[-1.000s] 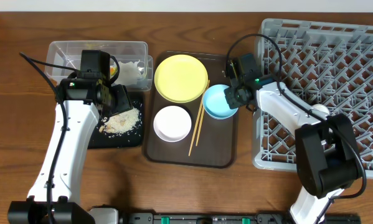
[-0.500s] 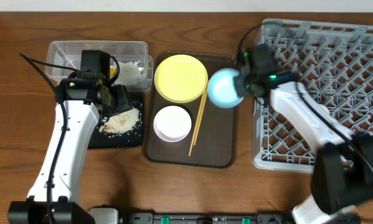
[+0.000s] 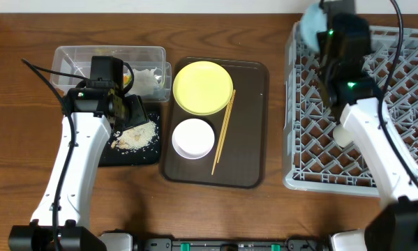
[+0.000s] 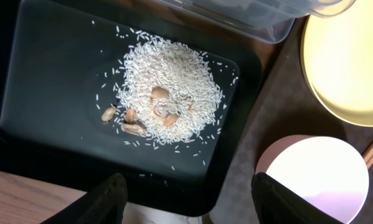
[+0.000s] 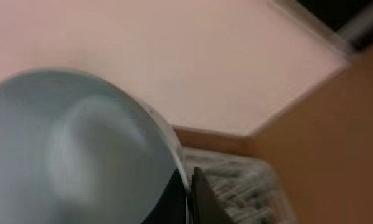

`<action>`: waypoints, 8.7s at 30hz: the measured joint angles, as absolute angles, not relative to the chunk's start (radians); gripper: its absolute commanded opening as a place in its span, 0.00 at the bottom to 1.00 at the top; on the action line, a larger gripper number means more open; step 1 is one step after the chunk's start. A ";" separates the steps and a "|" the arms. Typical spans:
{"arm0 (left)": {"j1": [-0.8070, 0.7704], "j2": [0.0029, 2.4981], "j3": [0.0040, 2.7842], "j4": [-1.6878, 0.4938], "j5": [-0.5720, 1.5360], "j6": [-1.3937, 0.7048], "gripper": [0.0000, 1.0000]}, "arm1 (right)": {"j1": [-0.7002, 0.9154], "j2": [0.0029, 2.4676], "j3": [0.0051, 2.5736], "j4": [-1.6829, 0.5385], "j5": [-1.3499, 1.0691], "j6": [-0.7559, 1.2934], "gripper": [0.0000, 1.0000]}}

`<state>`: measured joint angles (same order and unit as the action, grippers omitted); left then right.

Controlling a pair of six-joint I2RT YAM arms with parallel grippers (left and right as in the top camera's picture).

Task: Sort waste into correct bins and load items into the dishwasher rack
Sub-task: 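Reach the right gripper to the blue cup on the brown tray and grasp it, then carry the blue cup with the right gripper into the rack's back corner, then grasp the white bowl rim on the brown tray with the right gripper, then carry the white bowl with the right gripper and set it in the rack, then move the right gripper to the yellow plate edge and grip it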

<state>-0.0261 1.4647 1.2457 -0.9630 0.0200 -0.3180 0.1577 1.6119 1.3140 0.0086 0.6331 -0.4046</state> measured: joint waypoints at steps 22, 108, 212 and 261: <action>-0.026 1.465 1.246 -0.964 0.019 -0.318 0.67 | 0.135 1.915 1.315 0.138 0.793 -0.650 0.01; 0.030 1.464 1.246 -1.038 -0.056 -0.398 0.68 | 0.476 1.707 1.314 -0.556 -0.279 0.035 0.64; 0.141 1.464 1.246 -1.058 -0.067 -0.475 0.68 | -0.003 2.023 1.329 0.491 0.936 -0.829 0.01; 0.141 1.464 1.246 -1.058 -0.067 -0.475 0.68 | 0.162 1.972 1.330 -0.226 0.931 -0.087 0.44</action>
